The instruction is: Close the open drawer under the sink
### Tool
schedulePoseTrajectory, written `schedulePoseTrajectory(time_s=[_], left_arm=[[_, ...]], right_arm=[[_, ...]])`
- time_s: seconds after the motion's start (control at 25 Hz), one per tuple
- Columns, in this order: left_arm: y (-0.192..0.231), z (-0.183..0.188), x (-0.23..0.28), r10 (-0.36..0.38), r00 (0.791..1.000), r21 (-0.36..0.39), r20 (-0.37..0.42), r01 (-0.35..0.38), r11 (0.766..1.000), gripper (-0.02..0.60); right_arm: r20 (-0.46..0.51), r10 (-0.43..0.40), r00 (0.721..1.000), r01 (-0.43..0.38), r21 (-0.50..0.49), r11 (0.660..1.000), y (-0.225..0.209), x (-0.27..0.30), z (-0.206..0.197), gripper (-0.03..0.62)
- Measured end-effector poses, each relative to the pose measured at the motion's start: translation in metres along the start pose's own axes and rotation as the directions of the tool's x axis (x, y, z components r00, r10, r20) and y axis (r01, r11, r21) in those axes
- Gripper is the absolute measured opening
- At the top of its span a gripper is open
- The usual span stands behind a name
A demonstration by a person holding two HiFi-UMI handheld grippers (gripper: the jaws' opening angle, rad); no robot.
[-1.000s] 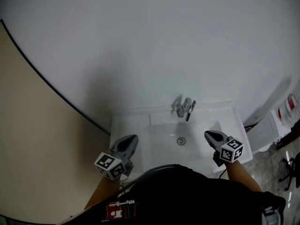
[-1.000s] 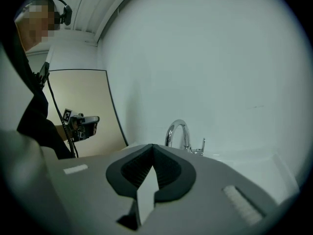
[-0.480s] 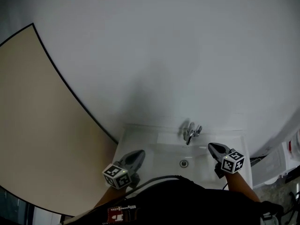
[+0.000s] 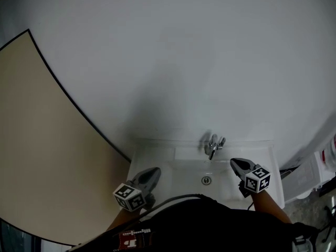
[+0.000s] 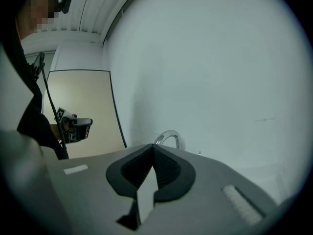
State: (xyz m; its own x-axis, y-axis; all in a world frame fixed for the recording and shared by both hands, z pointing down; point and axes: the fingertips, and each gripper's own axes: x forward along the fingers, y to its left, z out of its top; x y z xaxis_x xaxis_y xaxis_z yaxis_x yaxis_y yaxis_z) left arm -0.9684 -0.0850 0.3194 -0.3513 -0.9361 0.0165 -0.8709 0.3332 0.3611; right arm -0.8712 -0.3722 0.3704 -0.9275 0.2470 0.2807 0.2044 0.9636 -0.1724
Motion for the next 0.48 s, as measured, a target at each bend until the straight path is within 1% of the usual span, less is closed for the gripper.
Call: schedulePoseTrajectory(time_s=[0.08,0.2,0.4,0.48], left_arm=[[0.005,-0.004,0.001,0.002,1.000,0.002,-0.010,-0.002,1.000,0.000],[0.005,-0.006,0.005,-0.007,1.000,-0.018,-0.017,0.007,1.000,0.000],[0.004,-0.013,0.013,-0.019,0.999,0.002,-0.033,0.019,1.000,0.000],[-0.001,-0.013,0.013,-0.032,0.999,-0.011,-0.026,0.032,0.999,0.000]], right_arm=[[-0.001,-0.008,1.000,0.008,-0.002,1.000,0.000,-0.001,-0.001,-0.002],[-0.008,-0.019,1.000,0.019,0.002,1.000,-0.002,-0.005,-0.002,-0.002],[-0.013,-0.026,1.000,0.026,-0.003,1.000,-0.004,-0.007,-0.006,-0.002],[-0.013,-0.030,0.999,0.030,-0.004,1.000,-0.003,-0.011,-0.008,-0.002]])
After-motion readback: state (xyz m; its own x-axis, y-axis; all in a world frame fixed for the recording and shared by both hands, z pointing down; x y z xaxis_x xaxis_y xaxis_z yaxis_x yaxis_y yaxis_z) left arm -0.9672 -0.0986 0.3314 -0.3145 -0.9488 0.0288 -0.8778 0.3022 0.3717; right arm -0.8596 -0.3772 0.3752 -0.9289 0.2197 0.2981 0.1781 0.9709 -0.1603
